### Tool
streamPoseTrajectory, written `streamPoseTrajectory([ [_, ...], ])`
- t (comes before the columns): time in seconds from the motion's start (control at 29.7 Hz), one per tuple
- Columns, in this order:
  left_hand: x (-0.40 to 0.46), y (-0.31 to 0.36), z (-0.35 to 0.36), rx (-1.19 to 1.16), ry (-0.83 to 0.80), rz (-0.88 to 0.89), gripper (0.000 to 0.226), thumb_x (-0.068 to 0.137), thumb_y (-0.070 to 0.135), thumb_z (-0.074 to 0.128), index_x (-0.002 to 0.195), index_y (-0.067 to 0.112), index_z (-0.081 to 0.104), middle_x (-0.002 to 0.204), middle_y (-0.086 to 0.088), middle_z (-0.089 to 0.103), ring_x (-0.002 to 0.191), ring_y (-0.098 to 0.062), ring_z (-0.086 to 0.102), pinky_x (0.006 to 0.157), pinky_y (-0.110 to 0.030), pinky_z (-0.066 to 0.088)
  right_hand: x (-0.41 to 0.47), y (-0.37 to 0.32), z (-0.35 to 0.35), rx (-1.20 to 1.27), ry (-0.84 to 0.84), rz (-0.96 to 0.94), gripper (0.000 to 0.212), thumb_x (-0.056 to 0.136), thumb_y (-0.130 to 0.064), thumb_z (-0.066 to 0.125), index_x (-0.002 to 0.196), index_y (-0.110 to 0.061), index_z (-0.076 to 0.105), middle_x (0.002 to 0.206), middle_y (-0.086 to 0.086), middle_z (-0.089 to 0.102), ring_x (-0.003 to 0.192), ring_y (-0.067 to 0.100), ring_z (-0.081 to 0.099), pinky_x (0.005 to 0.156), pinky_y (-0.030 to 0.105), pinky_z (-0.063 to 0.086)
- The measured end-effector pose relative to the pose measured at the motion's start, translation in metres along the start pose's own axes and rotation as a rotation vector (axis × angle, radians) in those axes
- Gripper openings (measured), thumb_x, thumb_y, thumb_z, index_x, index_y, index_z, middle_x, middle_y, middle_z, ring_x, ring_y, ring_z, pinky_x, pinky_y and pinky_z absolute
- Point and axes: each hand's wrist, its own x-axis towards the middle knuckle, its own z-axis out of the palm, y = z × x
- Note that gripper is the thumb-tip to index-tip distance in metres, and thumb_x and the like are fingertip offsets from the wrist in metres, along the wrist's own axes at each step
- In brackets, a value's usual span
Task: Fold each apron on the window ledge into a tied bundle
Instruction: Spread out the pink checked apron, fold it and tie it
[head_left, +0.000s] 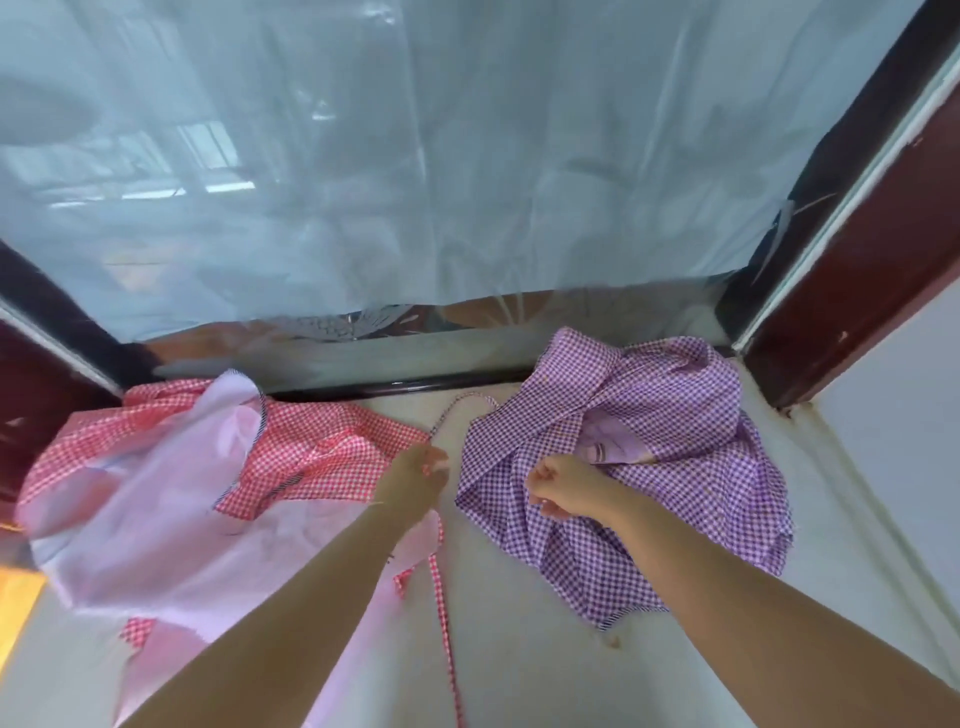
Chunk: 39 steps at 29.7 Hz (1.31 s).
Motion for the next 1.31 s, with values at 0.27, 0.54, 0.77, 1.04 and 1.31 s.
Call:
streamPoseTrajectory([
  [0.27,0.004,-0.157,-0.038,0.7,-0.006,-0.303,0.081,0.093,0.042,0.054,0.152,0.03,0.0,0.16,-0.002,-0.013,0.148,-0.029,-0.001,0.116,-0.047,0.017,0.051,0.001,0.111,0.389,-0.082,0.227,0.011,0.094,-0.005,0.051,0.101,-0.014,0.049,0.088,0.006,0.053,0.058,0.014,0.06,0.053,0.024,0.047],
  [0.54,0.029,-0.208,-0.073,0.52,0.001,-0.255,0.05,0.095,0.017,0.05,0.142,0.027,0.038,0.142,-0.003,0.049,0.123,-0.028,0.052,0.101,-0.04,0.046,0.088,-0.004,0.188,0.835,-0.139,0.256,0.042,0.088,0.009,0.051,0.124,-0.012,0.043,0.113,0.012,0.063,0.088,0.028,0.071,0.063,0.031,0.057],
  [0.77,0.031,-0.197,-0.064,0.311,0.009,0.062,0.031,0.093,0.012,0.049,0.124,0.018,0.055,0.121,-0.007,0.059,0.108,-0.028,0.056,0.095,-0.039,0.046,0.091,-0.021,0.185,0.019,0.198,0.068,0.02,0.094,-0.022,0.056,0.076,-0.013,0.055,0.065,0.0,0.054,0.063,0.022,0.055,0.05,0.023,0.037],
  [1.04,0.066,-0.204,-0.091,1.007,-0.074,-0.139,0.067,0.096,0.026,0.045,0.151,0.034,0.008,0.159,-0.006,-0.017,0.146,-0.034,-0.009,0.116,-0.053,0.005,0.04,-0.003,0.114,-0.223,0.597,-0.134,0.025,0.1,-0.017,0.043,0.117,-0.006,0.058,0.093,0.01,0.066,0.089,0.03,0.063,0.066,0.029,0.042],
  [1.31,0.068,-0.175,-0.093,0.066,-0.14,-0.455,0.066,0.094,0.026,0.058,0.148,0.015,0.022,0.14,-0.018,0.047,0.118,-0.035,0.053,0.095,-0.042,0.047,0.019,0.018,0.045,0.392,0.82,0.049,0.021,0.097,-0.012,0.041,0.089,-0.001,0.057,0.078,0.016,0.052,0.065,0.021,0.042,0.06,0.031,0.033],
])
